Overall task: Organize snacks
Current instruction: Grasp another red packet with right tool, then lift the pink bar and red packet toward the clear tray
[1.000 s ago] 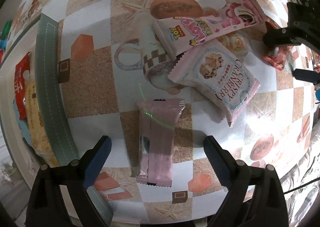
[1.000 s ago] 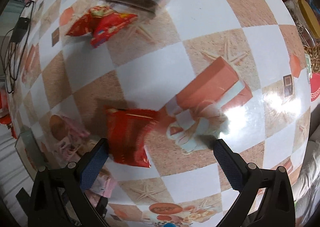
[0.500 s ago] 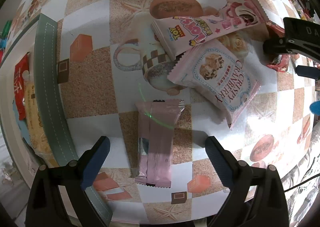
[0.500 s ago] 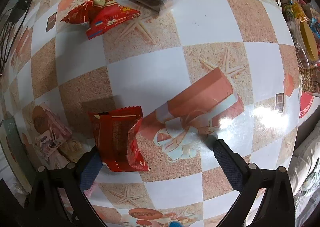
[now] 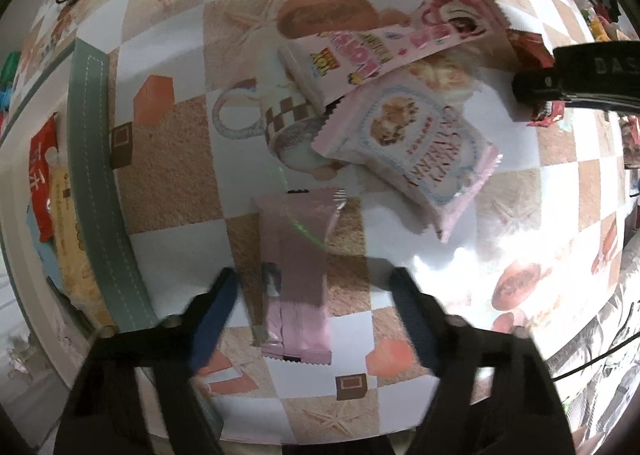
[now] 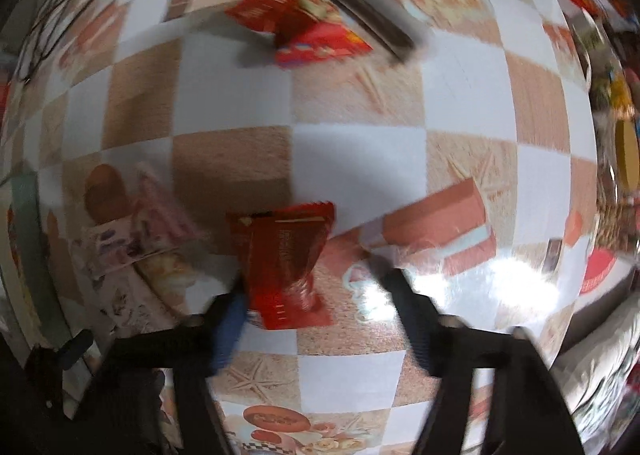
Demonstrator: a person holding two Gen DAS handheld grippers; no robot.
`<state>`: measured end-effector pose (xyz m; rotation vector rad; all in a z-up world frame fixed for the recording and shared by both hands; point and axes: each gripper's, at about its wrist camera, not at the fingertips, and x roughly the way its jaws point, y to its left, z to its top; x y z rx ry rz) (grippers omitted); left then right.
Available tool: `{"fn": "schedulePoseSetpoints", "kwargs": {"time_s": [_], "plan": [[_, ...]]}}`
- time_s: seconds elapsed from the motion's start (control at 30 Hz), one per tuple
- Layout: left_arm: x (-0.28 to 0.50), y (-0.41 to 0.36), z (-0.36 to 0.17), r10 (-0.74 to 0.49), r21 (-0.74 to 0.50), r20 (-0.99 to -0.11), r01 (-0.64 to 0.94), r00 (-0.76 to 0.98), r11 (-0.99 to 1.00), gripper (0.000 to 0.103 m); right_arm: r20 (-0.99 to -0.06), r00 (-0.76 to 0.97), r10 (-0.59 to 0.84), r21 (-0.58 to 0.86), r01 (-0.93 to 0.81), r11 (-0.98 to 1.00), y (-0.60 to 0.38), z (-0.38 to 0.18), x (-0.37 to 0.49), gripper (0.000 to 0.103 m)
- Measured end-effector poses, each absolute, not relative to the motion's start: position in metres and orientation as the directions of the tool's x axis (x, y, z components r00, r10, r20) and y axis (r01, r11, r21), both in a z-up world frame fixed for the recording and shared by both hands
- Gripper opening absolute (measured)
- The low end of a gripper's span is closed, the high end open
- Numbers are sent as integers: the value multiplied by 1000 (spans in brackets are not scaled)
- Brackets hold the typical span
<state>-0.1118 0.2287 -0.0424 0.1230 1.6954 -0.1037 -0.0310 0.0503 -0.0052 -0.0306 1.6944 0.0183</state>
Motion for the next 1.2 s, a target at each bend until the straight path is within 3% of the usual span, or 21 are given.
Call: {"fn": "schedulePoseSetpoints", "kwargs": {"time_s": [0.03,0.07,0.1,0.13,0.33,0.8,1.2], "plan": [[-112,227,-41,20,2,-992,146,-122,989,56,-993,-119,-5,-1,-36,999,52,-2,-32,33],[-113,226,-38,21,3,-993,155,-115,988,48,-993,-116,8,12,-31,999,51,0,-34,30],[-114,225,-36,19,0,-994,165,-111,986,30,-993,-118,26,29,-19,999,49,1,-36,28],[-115,225,-35,4,-14,-994,163,-114,986,26,-991,-125,51,51,0,999,47,2,-39,28],[-124,239,-24,-57,-69,-993,112,-106,991,26,-989,-119,86,88,-15,996,36,13,-74,28],[-145,237,0,-87,-101,-992,168,-93,981,26,-972,-174,156,153,31,988,31,18,-167,28],[-143,242,35,-106,-114,-993,189,-53,975,26,-973,-159,169,167,26,986,59,37,-162,28]]}}
